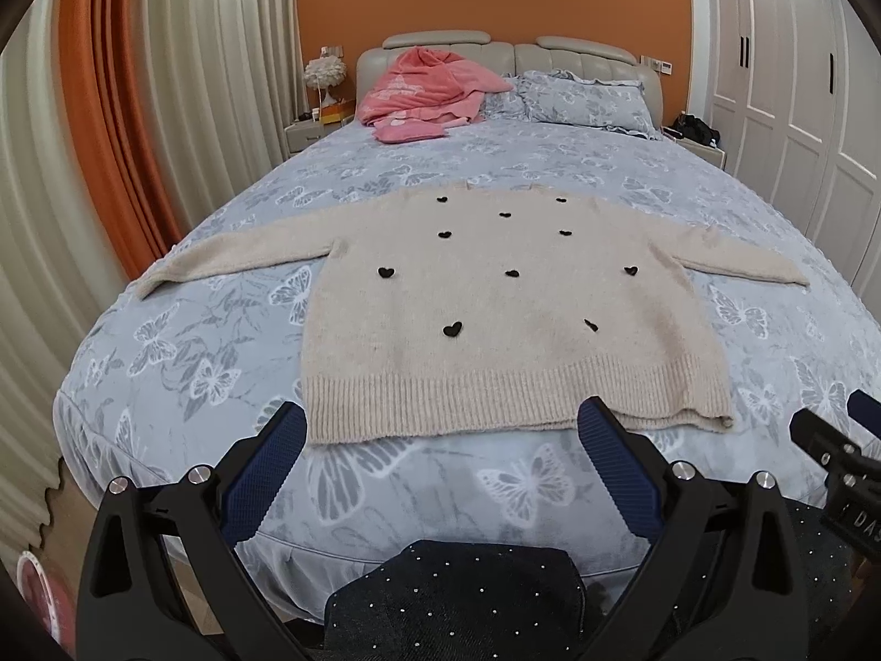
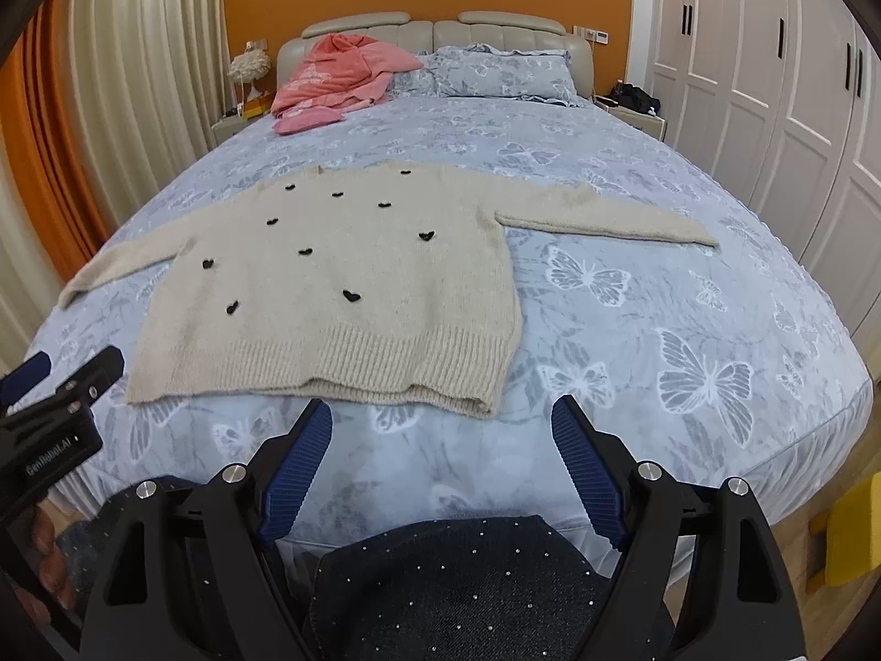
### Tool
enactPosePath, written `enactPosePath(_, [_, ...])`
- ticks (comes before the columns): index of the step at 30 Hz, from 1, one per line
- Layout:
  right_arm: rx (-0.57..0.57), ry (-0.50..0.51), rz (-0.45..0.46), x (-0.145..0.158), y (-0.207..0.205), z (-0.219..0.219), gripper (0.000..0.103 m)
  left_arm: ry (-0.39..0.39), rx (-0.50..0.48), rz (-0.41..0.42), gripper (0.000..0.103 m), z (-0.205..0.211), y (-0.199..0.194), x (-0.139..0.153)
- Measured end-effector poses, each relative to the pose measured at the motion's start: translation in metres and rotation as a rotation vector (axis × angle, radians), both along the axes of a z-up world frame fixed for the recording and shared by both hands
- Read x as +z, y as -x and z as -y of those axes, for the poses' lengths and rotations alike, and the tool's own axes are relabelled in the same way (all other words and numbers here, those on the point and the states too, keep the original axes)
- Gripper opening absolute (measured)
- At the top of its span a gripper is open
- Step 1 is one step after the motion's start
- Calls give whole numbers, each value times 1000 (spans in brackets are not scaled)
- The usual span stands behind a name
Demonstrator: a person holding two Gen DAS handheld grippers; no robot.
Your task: Fold small clothes
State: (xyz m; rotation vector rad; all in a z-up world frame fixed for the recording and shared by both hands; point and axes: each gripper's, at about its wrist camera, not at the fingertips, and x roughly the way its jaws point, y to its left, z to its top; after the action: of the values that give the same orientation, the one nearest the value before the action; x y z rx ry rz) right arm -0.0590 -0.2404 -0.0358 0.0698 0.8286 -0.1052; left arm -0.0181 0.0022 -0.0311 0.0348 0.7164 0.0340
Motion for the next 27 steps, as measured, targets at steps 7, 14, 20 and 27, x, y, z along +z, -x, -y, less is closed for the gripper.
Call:
enactPosePath(7, [-1, 1, -13, -9, -2, -2, 80, -18, 31, -33, 97, -1, -3, -10])
enactPosePath(14, [5, 27, -37, -14, -4, -5, 80, -17, 28, -37, 97, -2, -3, -11])
enactPosePath(20, [5, 39, -38, -14, -3, -7, 81, -8, 35, -51, 97, -5, -5, -13])
enactPosePath(27, [2, 37, -42, -11, -2, -7, 81, -15, 36, -52, 97, -4, -5, -14])
